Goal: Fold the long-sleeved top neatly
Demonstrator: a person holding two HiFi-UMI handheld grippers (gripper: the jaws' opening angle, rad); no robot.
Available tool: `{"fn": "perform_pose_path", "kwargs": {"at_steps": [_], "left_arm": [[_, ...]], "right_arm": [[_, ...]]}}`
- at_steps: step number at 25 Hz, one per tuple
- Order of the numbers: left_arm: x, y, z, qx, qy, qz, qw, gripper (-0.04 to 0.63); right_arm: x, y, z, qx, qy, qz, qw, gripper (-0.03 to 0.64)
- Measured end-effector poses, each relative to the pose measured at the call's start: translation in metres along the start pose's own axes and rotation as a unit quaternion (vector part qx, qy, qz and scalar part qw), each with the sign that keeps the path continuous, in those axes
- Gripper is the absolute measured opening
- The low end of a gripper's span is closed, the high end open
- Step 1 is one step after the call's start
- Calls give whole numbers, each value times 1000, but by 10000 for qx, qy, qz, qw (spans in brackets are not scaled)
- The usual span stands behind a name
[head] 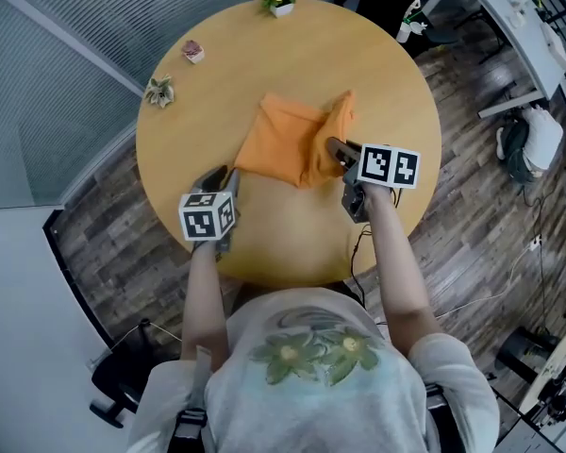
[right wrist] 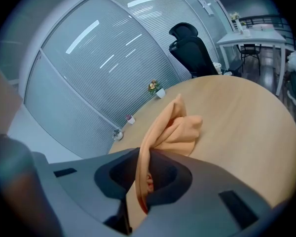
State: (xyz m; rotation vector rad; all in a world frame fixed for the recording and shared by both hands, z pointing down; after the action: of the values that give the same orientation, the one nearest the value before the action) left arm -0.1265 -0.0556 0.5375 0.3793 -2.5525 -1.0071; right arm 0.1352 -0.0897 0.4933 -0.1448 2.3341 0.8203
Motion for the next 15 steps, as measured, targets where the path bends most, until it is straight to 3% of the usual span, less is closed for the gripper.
{"fn": "perform_pose_path", "kwargs": {"at_steps": [8,15], "left_arm": [[31,-5,4,-35,76,-37,10000,92],[58,-2,5,72,161,-118,9998,92]], "right_arm": [[59,6,-74,124,126,11,9998,61],[93,2,-150,141,278,-338,9989,61]]}}
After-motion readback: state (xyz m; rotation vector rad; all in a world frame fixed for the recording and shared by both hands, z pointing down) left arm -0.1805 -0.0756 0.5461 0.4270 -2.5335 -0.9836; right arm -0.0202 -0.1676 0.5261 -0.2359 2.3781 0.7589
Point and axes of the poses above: the fingertips, and each gripper's own axes: z backward along the fingers, x to its left, y out of its underside, the point moved 3 cm from there along z, backward along the fingers
